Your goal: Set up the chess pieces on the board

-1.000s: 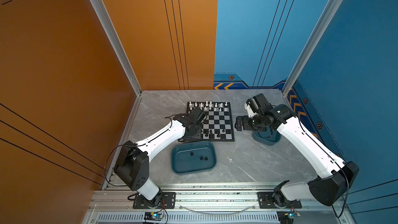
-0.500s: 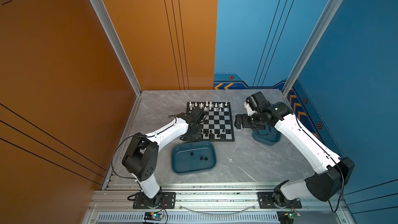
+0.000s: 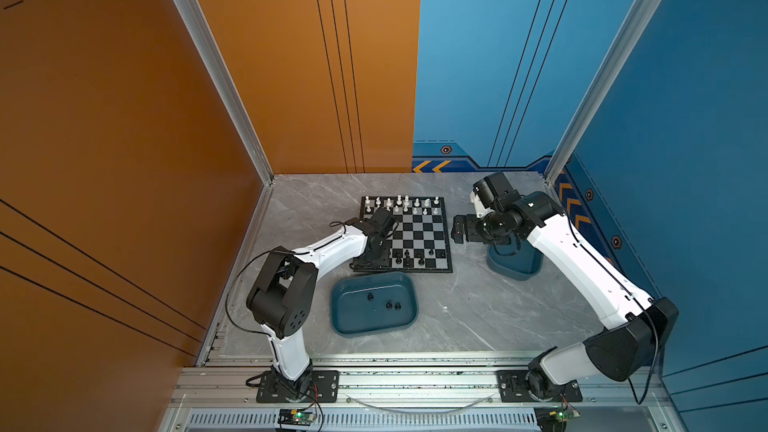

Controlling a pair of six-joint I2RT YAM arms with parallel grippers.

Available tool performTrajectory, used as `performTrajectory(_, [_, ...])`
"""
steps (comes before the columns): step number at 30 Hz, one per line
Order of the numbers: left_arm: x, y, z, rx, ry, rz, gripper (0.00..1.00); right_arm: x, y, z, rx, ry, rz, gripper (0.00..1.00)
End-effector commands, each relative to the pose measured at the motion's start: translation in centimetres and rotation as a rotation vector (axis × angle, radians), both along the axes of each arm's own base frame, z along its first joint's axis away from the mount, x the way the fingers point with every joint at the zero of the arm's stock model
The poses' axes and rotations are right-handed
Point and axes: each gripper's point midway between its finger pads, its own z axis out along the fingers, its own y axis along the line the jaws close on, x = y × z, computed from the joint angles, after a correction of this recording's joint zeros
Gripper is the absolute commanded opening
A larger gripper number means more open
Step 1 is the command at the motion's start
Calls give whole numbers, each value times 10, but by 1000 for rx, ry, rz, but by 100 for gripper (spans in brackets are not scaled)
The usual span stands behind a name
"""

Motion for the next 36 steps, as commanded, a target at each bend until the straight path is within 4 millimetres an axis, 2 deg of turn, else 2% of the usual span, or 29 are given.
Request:
performTrajectory(1, [3, -1, -5, -12, 16, -13, 0, 1, -7, 2, -21, 8, -30, 100])
performTrajectory(29, [15, -2, -9, -4, 21, -21, 1, 14, -5, -4, -21, 31, -29, 100])
performTrajectory(31, [14, -3, -9, -8, 23, -21, 6, 15, -5, -5, -21, 35, -28, 100])
performTrajectory(34, [14, -4, -7, -12, 23, -21, 19, 17, -5, -6, -21, 36, -28, 100])
performTrajectory(36, [14, -4, -4, -11, 19, -22, 22, 18, -4, -6, -16, 37, -27, 100])
